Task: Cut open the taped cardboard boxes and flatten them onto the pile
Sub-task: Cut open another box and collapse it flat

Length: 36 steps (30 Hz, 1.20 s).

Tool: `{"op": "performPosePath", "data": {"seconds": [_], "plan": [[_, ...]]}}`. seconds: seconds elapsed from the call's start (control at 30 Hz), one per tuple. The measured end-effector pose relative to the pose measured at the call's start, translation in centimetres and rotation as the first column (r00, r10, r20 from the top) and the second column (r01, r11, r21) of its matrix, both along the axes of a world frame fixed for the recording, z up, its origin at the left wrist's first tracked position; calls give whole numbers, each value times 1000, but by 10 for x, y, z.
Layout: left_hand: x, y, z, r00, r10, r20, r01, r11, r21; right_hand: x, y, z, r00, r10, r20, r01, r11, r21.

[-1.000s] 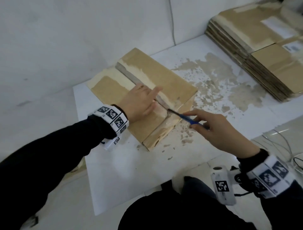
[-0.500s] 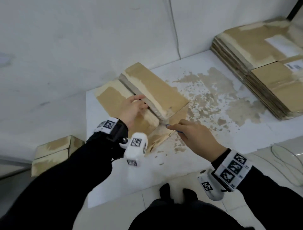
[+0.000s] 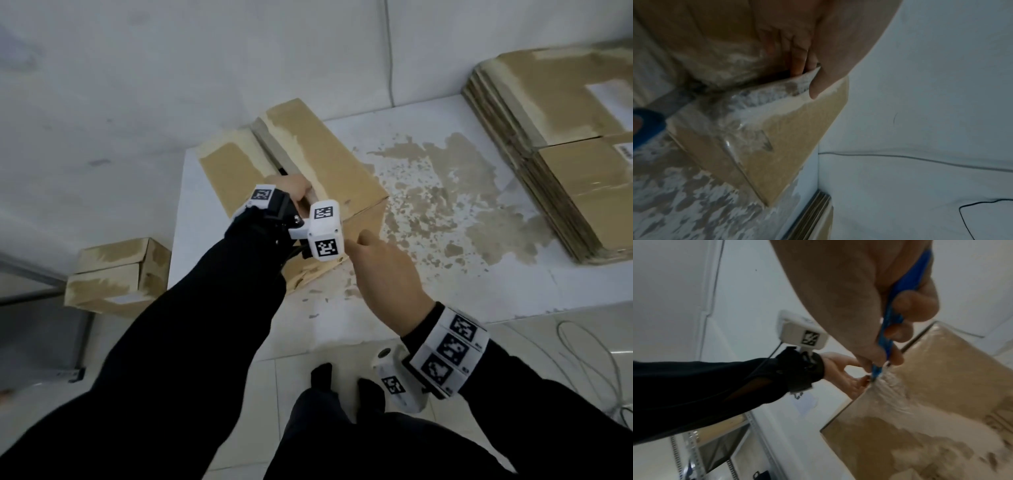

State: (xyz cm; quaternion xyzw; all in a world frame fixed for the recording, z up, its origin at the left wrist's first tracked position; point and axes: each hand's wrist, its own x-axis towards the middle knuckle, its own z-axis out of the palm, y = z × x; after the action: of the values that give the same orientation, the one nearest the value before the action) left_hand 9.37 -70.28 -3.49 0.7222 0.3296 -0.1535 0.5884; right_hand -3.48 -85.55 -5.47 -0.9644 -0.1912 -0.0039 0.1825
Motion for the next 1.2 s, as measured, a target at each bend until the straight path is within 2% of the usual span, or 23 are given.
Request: {"op": "performPosePath", "data": {"seconds": [0.1, 0.23, 0.3, 0.4, 0.5, 0.63, 0.7, 0.77, 0.83, 0.87, 0.9, 0.97, 1.03, 1.1, 1.13, 1.2], "plan": [[-2, 1, -6, 997, 22, 69, -22, 1000, 7, 6, 4, 8, 1000, -21, 15, 22, 999, -27], [-7, 1, -12, 985, 105, 140, -94, 992, -83, 12, 5, 12, 1000, -7, -23, 3, 986, -164], [-10, -1, -6, 981, 115, 156, -100, 990, -101, 13, -10, 7, 996, -86, -26, 80, 982, -169], [-12, 3, -8, 980, 73, 186, -53, 992, -114, 31, -45, 3, 979, -200, -22, 198, 977, -79], [-8, 7, -12, 973, 11, 231, -19, 999, 32, 42, -75, 16, 982, -61, -181, 86, 988, 131], [-5, 17, 4, 937, -285, 204, 249, 951, 184, 32, -100, 37, 875, 109, -471, 78, 930, 360], [-6, 25, 20, 851, -507, 137, 458, 844, 281, 31, -99, 44, 830, 207, -518, -4, 931, 365], [-2, 32, 37, 703, -711, -38, 646, 615, 452, 30, -97, 57, 720, 339, -605, -155, 929, 336], [6, 41, 44, 596, -772, -220, 696, 360, 622, 29, -103, 73, 615, 412, -673, -248, 911, 331], [10, 47, 44, 571, -773, -276, 680, 256, 687, 30, -108, 78, 601, 428, -675, -231, 902, 366], [13, 53, 43, 558, -768, -314, 647, 166, 744, 33, -114, 79, 621, 427, -657, -171, 892, 418], [13, 65, 38, 569, -731, -375, 578, 32, 815, 47, -124, 71, 742, 319, -590, 75, 834, 546], [13, 75, 30, 601, -671, -434, 542, -57, 838, 67, -124, 50, 843, 93, -530, 323, 701, 636], [11, 74, 22, 638, -616, -462, 540, -70, 839, 87, -110, 24, 871, -62, -488, 414, 628, 659], [9, 68, 18, 656, -612, -442, 537, -33, 843, 95, -98, 13, 862, -91, -499, 448, 599, 664], [5, 46, 11, 682, -653, -328, 506, 97, 857, 104, -73, -3, 827, -80, -557, 505, 543, 671]]}}
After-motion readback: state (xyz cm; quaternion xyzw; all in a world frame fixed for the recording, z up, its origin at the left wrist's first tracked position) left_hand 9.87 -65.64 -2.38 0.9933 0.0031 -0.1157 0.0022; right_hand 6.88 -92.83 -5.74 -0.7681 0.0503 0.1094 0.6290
